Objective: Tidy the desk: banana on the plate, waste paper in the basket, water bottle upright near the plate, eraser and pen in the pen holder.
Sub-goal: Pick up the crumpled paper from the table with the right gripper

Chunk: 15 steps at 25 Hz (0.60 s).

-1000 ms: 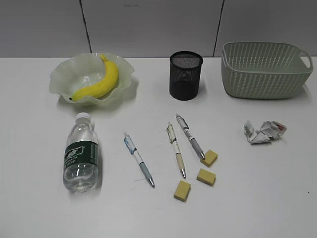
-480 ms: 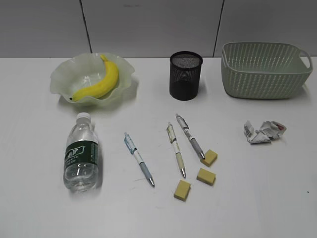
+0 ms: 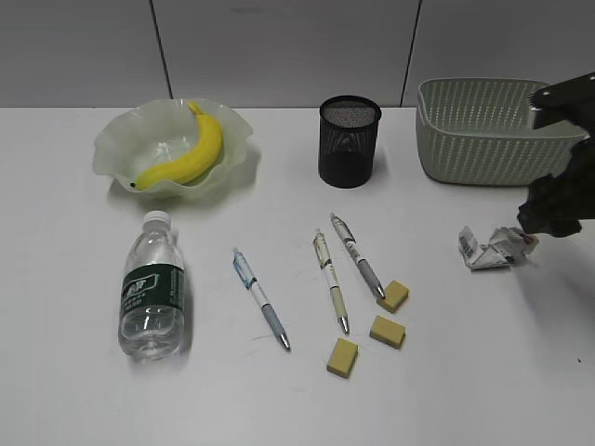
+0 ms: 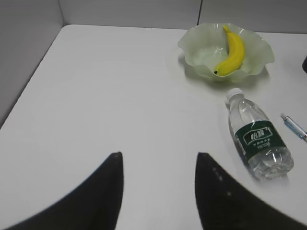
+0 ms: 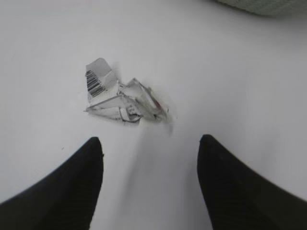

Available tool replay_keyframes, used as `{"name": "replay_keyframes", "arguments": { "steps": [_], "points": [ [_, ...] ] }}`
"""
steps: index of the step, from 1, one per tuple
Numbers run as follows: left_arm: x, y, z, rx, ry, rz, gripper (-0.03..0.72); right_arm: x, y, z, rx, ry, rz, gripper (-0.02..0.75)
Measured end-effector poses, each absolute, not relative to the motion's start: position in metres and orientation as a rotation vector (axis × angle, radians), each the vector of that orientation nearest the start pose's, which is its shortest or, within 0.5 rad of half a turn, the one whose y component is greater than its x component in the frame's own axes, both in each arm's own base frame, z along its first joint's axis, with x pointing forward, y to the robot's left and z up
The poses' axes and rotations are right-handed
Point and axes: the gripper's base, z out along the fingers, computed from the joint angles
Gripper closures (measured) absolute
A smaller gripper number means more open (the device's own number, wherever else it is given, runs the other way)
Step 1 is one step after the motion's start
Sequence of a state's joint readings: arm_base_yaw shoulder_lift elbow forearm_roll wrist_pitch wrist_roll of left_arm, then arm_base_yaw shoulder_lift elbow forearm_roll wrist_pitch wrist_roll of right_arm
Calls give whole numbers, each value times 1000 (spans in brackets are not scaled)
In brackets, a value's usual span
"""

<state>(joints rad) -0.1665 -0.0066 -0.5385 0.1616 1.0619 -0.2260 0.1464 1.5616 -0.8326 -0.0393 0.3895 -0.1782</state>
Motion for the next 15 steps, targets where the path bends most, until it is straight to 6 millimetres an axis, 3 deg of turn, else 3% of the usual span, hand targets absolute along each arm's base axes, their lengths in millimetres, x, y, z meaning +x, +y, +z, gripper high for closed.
{"name": "replay_keyframes", "arguments": {
  "steps": [4,8,10,12,15],
  "points": [
    [-9,14,289,-71,1990,-62,327,326,46,160,-621,2626,-77,243],
    [-9,14,289,-71,1990,-61,327,345,47,132,-737,2670,-117,261],
    [-9,14,289,-71,1990,-61,328,350,47,123,-783,2691,-138,373],
    [-9,14,289,-71,1990,-61,328,351,47,122,-796,2703,-144,599],
    [-9,14,289,-71,1990,-61,328,349,48,136,-741,2696,-116,711]
  ]
}}
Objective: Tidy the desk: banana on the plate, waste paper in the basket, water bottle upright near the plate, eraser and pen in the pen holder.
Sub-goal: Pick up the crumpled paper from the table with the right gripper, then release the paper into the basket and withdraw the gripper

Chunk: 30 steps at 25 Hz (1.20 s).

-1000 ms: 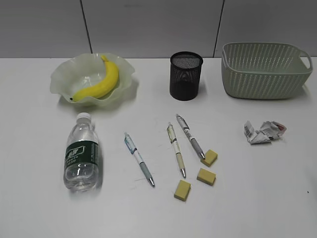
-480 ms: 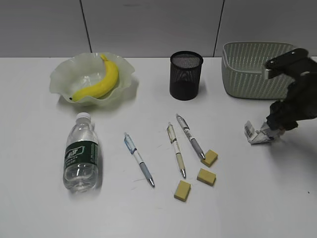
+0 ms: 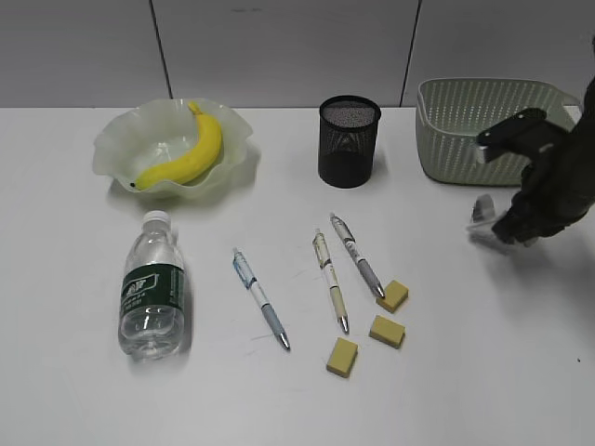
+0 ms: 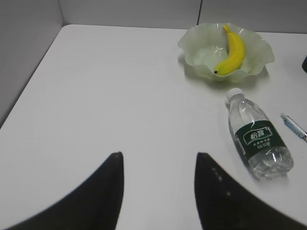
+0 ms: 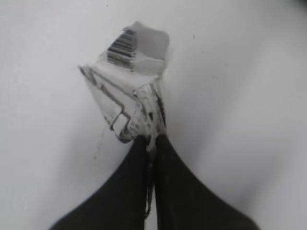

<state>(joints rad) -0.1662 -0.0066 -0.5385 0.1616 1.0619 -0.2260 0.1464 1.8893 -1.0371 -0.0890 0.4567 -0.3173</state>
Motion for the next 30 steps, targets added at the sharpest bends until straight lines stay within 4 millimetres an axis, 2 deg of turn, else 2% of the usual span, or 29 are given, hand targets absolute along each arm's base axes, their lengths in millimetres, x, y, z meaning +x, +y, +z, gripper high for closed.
{"name": "replay_keyframes", "arguments": {
  "steps": [2,6,8,9,12,14,16,17,19,21,25,27,29,30],
  "points": [
    [-9,14,289,-71,1990,-61,328,346,50,159,-668,2652,-74,725],
    [-9,14,289,-71,1990,-61,328,340,51,230,-556,2389,-55,725],
    [-9,14,289,-71,1990,-61,333,346,47,257,-498,2231,-76,725],
    [-9,14,289,-71,1990,-61,335,354,43,265,-465,2178,-87,725],
    [-9,14,289,-71,1990,-61,345,391,28,262,-373,2146,-106,724],
    [-9,14,289,-71,1990,-61,351,418,18,242,-320,2206,-101,690],
    [-9,14,289,-71,1990,-61,358,436,13,230,-291,2263,-91,577],
    [-9,14,289,-71,1990,-61,362,441,12,225,-285,2292,-86,489],
    [-9,14,289,-71,1990,-61,369,448,12,228,-278,2307,-78,315],
    [-9,14,289,-71,1990,-61,381,448,12,236,-249,2303,-66,238],
    [-9,14,289,-71,1990,-61,399,433,12,268,-230,2298,-54,240],
    [-9,14,289,-71,1990,-61,401,415,12,287,-228,2285,-53,247],
    [-9,14,289,-71,1990,-61,407,387,11,305,-225,2263,-54,251],
    [-9,14,289,-71,1990,-61,414,371,11,308,-224,2269,-53,252]
  ]
}}
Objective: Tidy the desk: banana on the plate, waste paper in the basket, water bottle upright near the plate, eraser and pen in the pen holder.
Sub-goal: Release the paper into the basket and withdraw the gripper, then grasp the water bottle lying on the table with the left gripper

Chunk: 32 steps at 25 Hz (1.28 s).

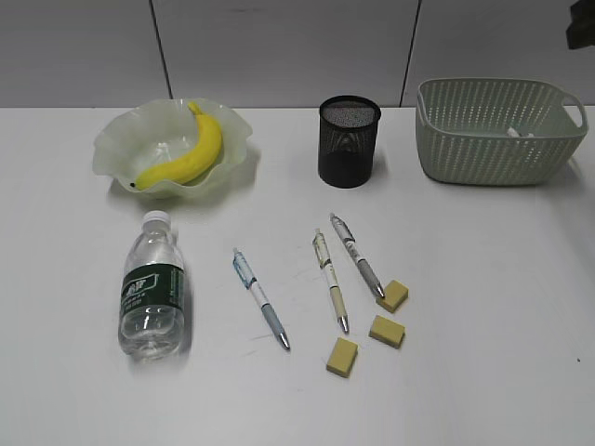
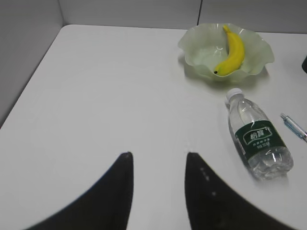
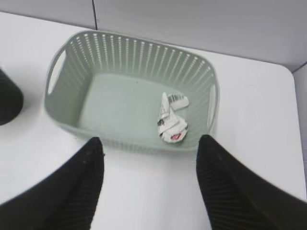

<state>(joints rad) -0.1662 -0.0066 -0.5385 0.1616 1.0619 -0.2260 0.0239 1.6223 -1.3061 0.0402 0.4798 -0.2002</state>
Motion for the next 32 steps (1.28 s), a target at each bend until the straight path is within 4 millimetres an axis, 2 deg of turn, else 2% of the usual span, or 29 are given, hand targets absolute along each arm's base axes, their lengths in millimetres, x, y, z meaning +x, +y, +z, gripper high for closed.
{"name": "replay_keyframes", "arguments": {
  "steps": [2,4,6,10,11,16,19,23,28,32],
  "points": [
    [-9,14,289,-71,1990,-61,428,332,10,321,-224,2259,-53,252],
    [-9,14,289,-71,1990,-61,440,289,9,323,-223,2280,-43,252],
    [-9,14,289,-71,1990,-61,445,242,9,322,-211,2300,-14,252],
    [-9,14,289,-71,1990,-61,455,160,11,309,-197,2332,51,252],
    [-9,14,289,-71,1990,-61,455,137,11,311,-200,2304,54,252],
    [-9,14,289,-71,1990,-61,455,64,11,297,-219,2228,58,252],
    [-9,14,289,-71,1990,-61,455,33,11,291,-228,2162,58,252],
    [-9,14,289,-71,1990,-63,455,6,10,284,-225,2059,54,268],
    [-2,12,293,-66,2011,-73,452,-2,9,283,-178,2014,58,317],
    [30,1,310,-6,2016,-129,448,-2,8,283,-154,2016,58,335]
  ]
}}
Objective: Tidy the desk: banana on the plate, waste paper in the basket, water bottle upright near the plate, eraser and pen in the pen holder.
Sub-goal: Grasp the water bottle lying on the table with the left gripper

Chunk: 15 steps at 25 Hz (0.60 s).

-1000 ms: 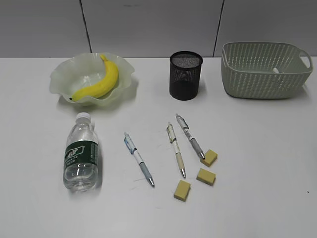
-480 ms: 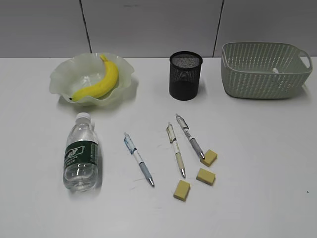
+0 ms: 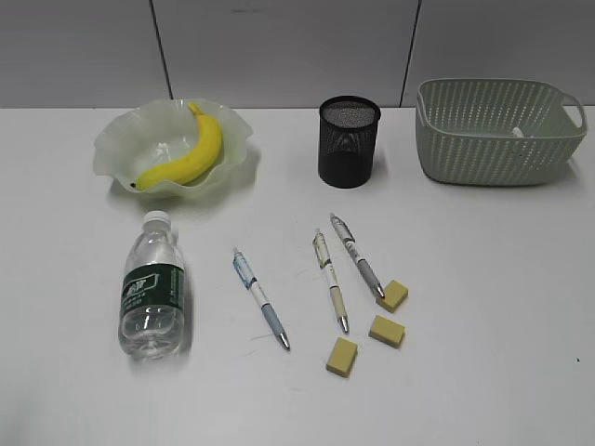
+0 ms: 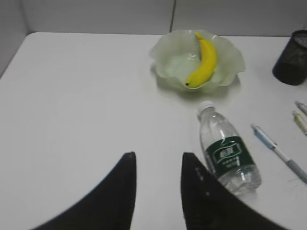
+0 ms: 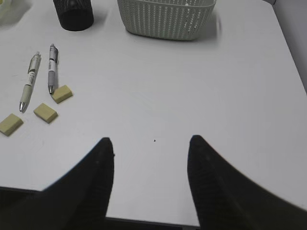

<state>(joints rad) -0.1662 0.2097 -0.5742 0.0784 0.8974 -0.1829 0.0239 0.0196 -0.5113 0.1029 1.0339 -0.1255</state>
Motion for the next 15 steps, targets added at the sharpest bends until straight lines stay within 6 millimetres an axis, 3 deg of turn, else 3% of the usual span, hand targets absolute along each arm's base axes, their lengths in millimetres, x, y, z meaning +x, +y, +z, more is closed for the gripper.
{"name": "replay_keyframes", "arguments": {
  "steps": [4,9,15],
  "points": [
    [88,-18,310,43,2103,-224,447,-3,8,283,-149,2013,57,336],
    [165,-35,295,82,2260,-224,447,-6,8,282,-147,1997,57,336],
    [219,-69,275,215,2411,-247,363,-7,8,282,-146,1996,56,336]
  ]
}}
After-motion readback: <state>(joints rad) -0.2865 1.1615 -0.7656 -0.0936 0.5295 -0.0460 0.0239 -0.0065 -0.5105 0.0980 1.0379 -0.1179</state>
